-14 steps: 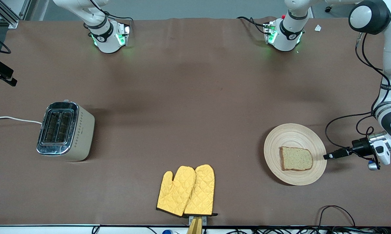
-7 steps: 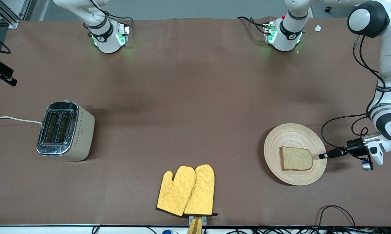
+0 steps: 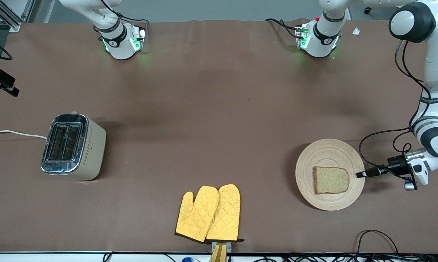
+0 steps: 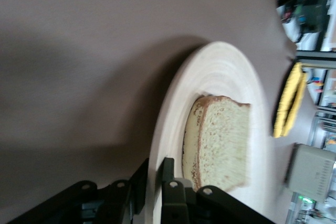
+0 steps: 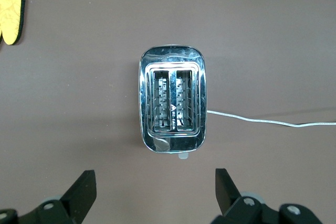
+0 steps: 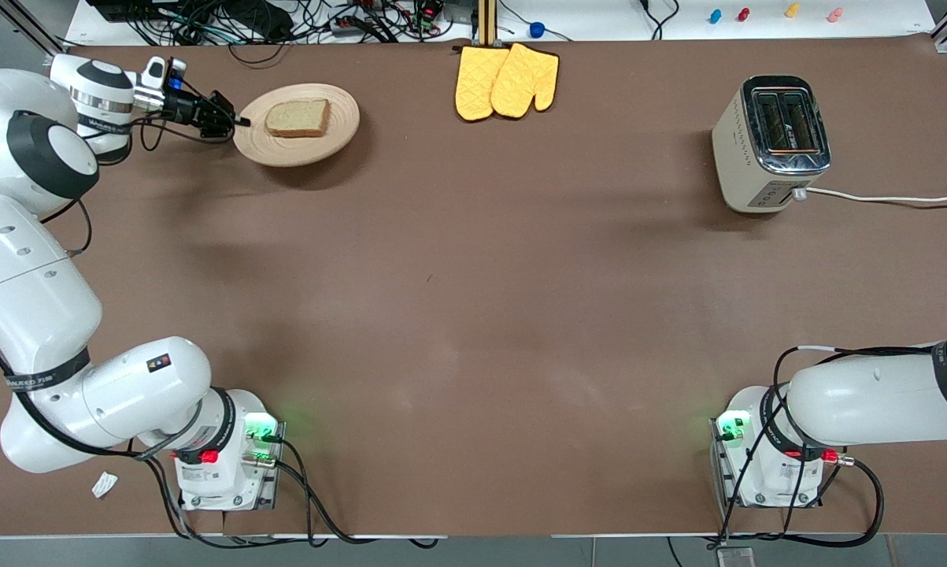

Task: Move plate and put bread in toaster
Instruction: 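Slide the plate with the left gripper toward the table's middle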

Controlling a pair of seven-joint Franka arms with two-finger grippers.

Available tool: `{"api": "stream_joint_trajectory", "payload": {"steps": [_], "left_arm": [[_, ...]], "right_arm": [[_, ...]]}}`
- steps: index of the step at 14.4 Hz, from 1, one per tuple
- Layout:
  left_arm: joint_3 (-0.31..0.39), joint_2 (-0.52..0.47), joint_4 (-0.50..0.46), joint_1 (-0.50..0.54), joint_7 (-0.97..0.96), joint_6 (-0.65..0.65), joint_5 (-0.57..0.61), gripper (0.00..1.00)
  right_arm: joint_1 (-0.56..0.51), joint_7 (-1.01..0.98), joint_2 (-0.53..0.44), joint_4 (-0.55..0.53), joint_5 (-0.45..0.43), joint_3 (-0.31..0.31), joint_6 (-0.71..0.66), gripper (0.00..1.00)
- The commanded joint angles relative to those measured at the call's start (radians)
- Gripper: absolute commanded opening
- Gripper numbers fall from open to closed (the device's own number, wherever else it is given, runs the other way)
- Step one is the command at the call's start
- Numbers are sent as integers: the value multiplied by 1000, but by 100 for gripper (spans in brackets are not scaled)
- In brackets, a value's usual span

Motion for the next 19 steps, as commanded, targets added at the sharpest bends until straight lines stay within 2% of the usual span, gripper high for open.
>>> {"api": "stream_joint_trajectory", "payload": {"steps": [1,7,10,13,16,19], "left_arm": [[-13,12,12,-9,16,9,-4,3],[-138,4,26,-12,26,5,4,1],[-186,1,31,-80,64,5,-2,0],[-278,10,32,-104,64,13,-4,0],[-289,4,34,-199,62,32,-7,0],[-286,7,29,-320,62,103,-138,0]], "right_arm": [[5,-5,-7,-1,1,0,-4,100],[3,-5,-7,-1,1,0,-4,100],[3,-5,-8,-1,1,0,-4,100],[-4,-7,-8,5,1,-3,-4,100],[-12,-5,-8,25,3,-11,-4,100],[-20,-5,-7,40,6,-9,-4,100]]}}
